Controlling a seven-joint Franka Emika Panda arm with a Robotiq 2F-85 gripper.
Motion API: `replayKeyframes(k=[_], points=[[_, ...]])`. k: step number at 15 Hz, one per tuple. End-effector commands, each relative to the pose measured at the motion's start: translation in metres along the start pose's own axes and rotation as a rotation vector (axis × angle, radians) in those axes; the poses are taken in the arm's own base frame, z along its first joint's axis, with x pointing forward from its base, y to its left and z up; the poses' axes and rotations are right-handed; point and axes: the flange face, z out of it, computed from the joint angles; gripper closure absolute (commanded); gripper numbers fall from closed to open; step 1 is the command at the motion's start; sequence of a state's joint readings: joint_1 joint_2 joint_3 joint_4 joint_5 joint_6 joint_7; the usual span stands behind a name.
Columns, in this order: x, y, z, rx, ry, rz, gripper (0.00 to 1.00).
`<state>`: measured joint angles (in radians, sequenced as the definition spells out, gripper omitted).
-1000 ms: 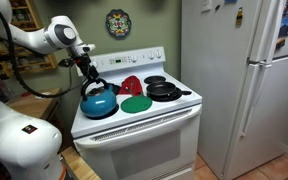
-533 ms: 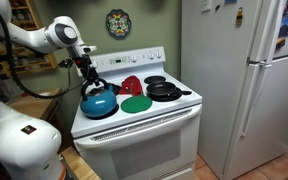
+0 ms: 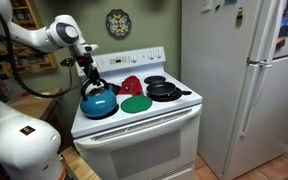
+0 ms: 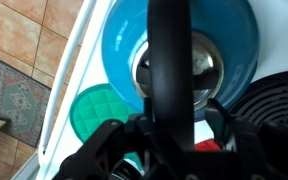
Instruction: Remove the green mat from the pan, then put the kettle on the green mat
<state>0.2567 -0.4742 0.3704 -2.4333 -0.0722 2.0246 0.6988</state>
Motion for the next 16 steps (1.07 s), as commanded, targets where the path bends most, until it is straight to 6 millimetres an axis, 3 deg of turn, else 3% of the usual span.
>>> replayKeyframes(k=[1,2,4,8,16], points=[[0.001,0.005,0.003,0.004,0.006,0.020,0.40],[0.001,0.006,0.003,0.005,0.006,0.025,0.42],[0.003,0.008,0.004,0.006,0.007,0.034,0.67],[0.008,0.010,0.007,0.014,0.020,0.049,0.97],[0.016,0.022,0.007,0.011,0.059,0.084,0.98]])
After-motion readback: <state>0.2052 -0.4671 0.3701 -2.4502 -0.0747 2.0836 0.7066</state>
